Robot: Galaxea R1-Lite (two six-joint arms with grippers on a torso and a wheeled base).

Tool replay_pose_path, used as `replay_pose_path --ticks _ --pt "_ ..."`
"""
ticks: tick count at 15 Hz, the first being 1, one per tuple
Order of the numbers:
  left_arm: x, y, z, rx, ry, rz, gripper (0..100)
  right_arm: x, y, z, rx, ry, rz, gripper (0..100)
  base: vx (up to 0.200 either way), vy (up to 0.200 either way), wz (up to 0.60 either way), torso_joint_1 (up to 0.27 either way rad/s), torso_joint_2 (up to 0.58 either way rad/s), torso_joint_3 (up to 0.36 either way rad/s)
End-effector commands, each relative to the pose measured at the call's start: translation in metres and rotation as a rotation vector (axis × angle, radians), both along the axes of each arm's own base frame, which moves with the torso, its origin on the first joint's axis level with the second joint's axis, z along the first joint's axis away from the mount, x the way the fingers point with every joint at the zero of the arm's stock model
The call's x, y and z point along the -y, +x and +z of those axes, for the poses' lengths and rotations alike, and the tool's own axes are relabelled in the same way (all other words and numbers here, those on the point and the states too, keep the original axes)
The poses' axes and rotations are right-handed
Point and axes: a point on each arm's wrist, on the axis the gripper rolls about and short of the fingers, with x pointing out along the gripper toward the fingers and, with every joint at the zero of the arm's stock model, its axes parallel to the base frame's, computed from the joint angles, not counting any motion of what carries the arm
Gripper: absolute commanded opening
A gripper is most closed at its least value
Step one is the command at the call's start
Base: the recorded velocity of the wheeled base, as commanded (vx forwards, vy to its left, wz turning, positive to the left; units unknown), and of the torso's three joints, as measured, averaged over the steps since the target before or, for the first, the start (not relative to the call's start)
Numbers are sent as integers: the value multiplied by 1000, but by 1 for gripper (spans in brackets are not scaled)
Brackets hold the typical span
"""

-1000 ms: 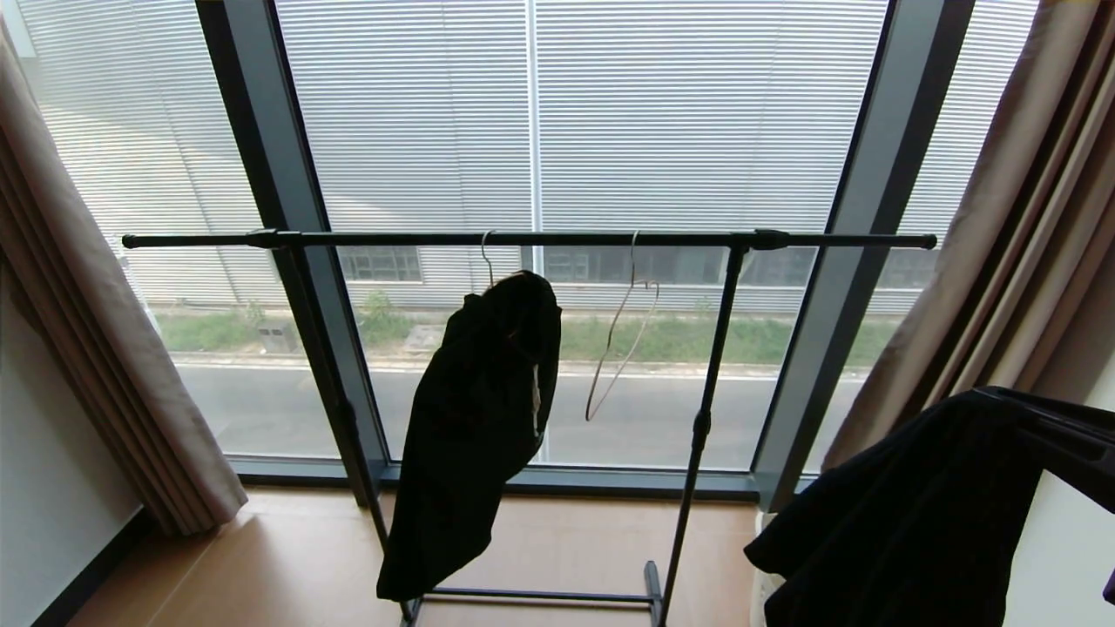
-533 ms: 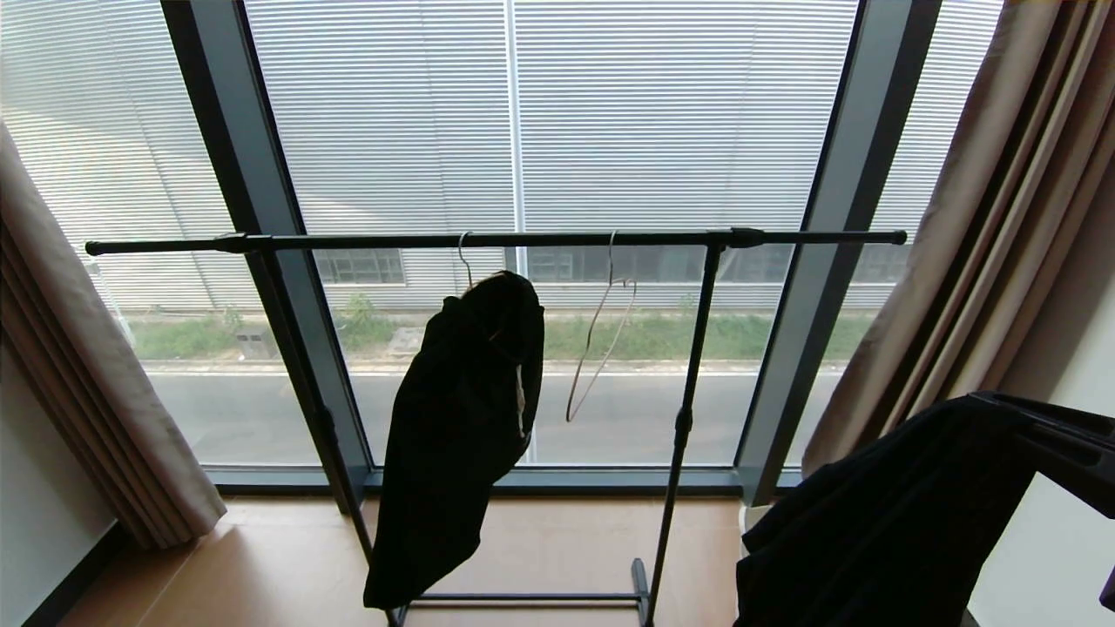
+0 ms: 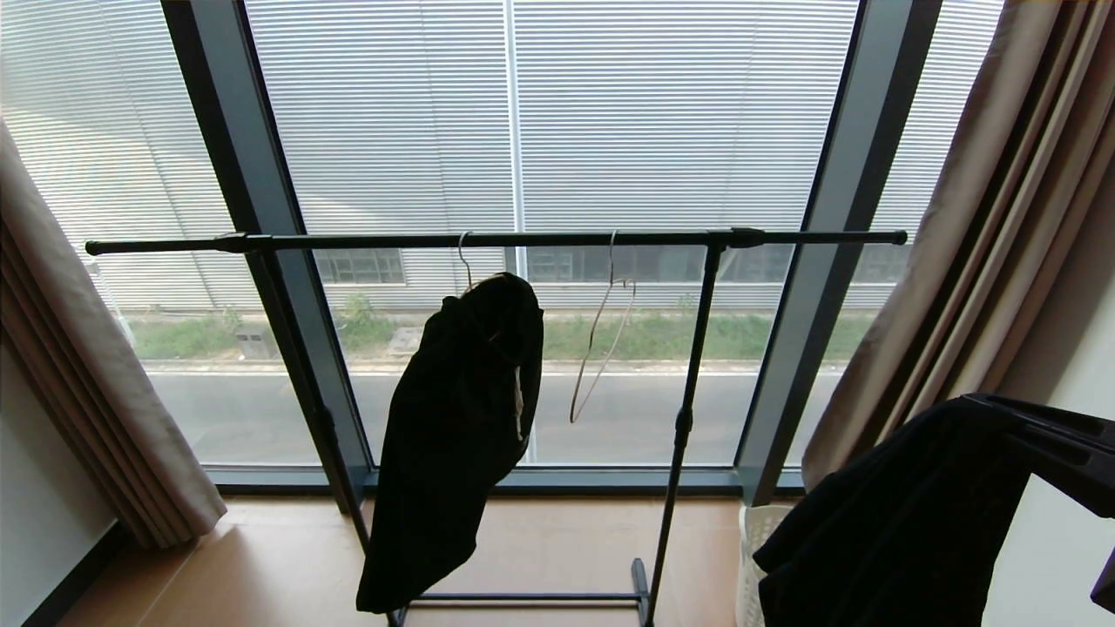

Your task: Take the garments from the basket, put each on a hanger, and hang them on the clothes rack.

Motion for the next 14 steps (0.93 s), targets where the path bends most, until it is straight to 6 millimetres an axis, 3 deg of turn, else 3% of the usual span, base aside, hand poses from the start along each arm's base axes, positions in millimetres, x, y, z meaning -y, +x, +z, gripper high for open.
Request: replay_pose_path --ticks 1,4,7,10,14 --pt "0 6 2 -76 -3 -4 100 -3 6 -3 -22 -18 -25 0 0 0 0 0 0 0" --pt "0 21 9 -246 84 -21 100 -13 21 -12 -74 -64 -80 0 0 0 0 0 0 0" --pt "1 29 35 -236 80 -62 100 -28 32 -8 -110 -35 -52 0 0 0 0 0 0 0" --pt "3 47 45 -338 47 -125 100 -46 47 -8 -149 -38 -63 0 0 0 0 0 0 0" --pt "12 97 74 -444 -46 -222 100 -72 75 -8 -148 -32 -62 0 0 0 0 0 0 0"
